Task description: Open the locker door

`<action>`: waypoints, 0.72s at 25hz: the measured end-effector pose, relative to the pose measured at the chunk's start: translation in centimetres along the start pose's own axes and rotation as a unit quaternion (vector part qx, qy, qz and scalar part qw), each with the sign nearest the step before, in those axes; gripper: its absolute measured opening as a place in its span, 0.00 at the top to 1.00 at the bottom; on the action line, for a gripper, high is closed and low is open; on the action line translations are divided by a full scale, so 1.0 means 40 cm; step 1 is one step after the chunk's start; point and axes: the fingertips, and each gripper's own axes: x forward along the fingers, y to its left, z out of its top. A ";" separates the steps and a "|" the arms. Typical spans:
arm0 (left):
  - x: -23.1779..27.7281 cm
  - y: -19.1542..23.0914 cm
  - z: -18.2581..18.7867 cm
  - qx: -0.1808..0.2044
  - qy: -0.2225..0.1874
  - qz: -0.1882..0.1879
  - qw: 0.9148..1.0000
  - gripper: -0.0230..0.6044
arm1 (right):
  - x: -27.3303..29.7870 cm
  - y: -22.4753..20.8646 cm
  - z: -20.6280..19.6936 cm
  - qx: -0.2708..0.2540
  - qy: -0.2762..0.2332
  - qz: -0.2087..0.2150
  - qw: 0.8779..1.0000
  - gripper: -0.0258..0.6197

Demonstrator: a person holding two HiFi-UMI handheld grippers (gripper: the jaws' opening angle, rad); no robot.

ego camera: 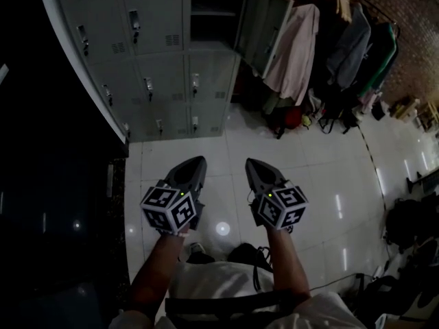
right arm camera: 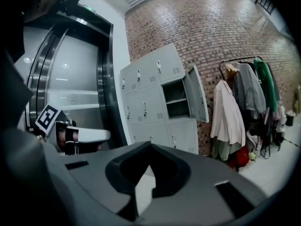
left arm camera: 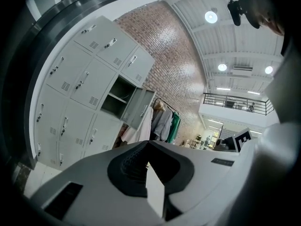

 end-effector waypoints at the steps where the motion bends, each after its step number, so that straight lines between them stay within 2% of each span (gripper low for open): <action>1: 0.001 -0.014 0.000 0.002 -0.002 -0.001 1.000 0.98 | -0.005 0.002 0.004 0.000 -0.002 0.005 1.000 0.96; 8: 0.015 -0.088 -0.007 0.006 -0.010 0.016 1.000 0.98 | -0.036 -0.006 0.016 -0.005 0.001 0.045 0.999 0.96; 14: 0.045 -0.126 -0.023 0.002 -0.012 0.026 1.000 0.98 | -0.067 -0.059 0.007 0.023 -0.002 0.043 0.999 0.96; 18: 0.071 -0.157 -0.025 0.007 -0.007 0.026 1.000 0.98 | -0.082 -0.090 0.014 0.016 -0.002 0.043 0.999 0.96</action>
